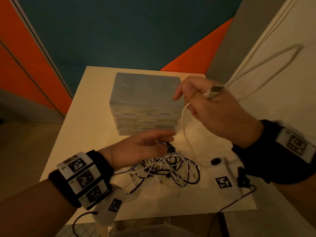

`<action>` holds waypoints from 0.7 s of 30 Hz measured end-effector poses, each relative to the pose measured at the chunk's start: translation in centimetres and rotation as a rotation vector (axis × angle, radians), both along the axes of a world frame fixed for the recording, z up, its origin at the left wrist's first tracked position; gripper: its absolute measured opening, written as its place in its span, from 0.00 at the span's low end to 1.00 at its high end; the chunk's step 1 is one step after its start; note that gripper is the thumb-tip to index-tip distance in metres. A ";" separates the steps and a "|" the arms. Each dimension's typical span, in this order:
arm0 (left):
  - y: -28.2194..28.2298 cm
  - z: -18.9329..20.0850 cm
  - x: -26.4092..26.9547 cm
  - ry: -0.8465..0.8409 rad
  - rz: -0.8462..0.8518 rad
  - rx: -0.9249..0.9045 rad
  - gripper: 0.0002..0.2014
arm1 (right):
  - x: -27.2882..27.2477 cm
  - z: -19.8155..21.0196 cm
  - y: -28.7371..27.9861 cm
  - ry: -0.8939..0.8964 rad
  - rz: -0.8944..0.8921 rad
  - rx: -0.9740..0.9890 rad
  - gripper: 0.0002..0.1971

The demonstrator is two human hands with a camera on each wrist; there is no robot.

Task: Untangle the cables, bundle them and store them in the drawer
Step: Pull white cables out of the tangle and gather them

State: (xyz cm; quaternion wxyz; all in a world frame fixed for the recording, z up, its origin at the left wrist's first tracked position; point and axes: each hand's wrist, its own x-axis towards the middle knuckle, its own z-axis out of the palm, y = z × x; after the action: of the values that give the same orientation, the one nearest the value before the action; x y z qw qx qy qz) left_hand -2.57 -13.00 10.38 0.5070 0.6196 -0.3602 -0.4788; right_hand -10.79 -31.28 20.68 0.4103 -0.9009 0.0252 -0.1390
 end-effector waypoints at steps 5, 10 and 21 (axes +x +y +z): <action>-0.9 2.1 -2.3 0.023 -0.149 -0.077 0.13 | -0.7 -1.5 0.5 0.148 0.046 0.044 0.18; -0.7 1.9 -2.4 -0.087 -0.245 -0.034 0.05 | -1.5 -2.3 0.2 0.314 0.161 -0.032 0.27; 5.7 -5.5 0.1 -0.505 -0.538 0.627 0.15 | -3.6 -3.2 -0.4 0.842 0.562 -0.175 0.20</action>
State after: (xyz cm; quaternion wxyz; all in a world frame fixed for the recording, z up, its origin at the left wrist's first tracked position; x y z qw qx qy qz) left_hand -2.44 -7.35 4.88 0.0508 0.7242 -0.4579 -0.5131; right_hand -14.39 -31.72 17.48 0.3090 -0.8818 -0.0667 0.3499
